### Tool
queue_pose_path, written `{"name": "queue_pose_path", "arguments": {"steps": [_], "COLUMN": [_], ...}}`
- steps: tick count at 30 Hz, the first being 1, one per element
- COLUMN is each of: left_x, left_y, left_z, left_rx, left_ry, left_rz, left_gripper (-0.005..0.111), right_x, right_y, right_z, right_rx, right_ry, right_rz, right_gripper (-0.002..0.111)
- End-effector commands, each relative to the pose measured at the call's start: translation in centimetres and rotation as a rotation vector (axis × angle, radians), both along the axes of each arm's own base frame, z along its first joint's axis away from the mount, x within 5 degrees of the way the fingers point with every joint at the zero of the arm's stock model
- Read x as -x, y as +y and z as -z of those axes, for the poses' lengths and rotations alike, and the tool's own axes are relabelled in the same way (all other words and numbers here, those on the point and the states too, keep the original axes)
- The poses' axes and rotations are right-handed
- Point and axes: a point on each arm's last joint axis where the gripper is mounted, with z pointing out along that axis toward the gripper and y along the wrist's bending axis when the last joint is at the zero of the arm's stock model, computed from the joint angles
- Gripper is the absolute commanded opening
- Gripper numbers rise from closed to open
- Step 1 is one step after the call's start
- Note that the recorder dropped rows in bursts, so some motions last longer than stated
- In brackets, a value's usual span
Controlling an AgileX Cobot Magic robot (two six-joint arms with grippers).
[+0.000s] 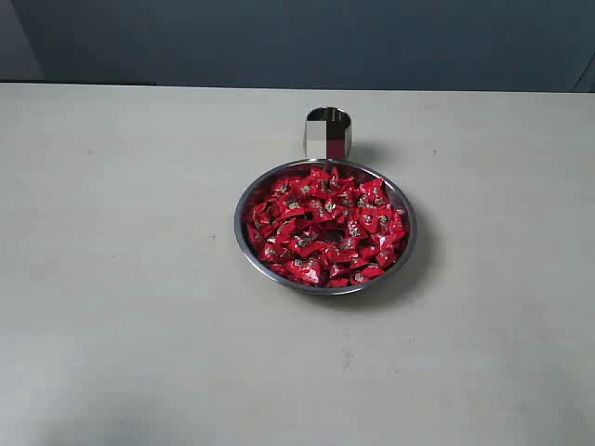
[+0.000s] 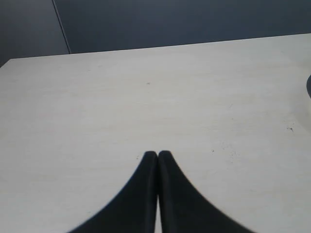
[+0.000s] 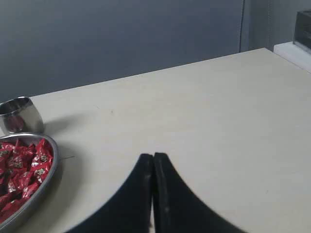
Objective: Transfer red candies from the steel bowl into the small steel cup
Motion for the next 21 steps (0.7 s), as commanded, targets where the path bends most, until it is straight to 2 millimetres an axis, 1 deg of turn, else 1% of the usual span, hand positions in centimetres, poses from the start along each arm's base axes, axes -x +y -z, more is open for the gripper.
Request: {"name": "queue_pose_path", "arguments": {"steps": [1,16,20,21], "left_x": [0.0,0.0,0.0,0.0], "left_y": [0.0,0.0,0.0,0.0], "left_z": [-0.4,-0.4,-0.4,-0.4], "left_rx": [-0.001,-0.001,-0.001,-0.001], "left_ry": [-0.024,-0.024,-0.024,-0.024], "left_rz": [-0.003,-0.003,-0.003,-0.003], "left_gripper": [0.0,0.0,0.0,0.0], "right_x": [0.0,0.0,-0.4,-0.6], "right_y": [0.0,0.0,0.0,0.0], "right_z": [0.0,0.1,-1.4,-2.0], "right_rx": [0.005,0.007,0.007,0.007], "right_ry": [-0.011,0.003,0.018,0.02], "right_rz": [0.005,0.004,0.003,0.003], "right_gripper": [0.0,0.0,0.0,0.0]}}
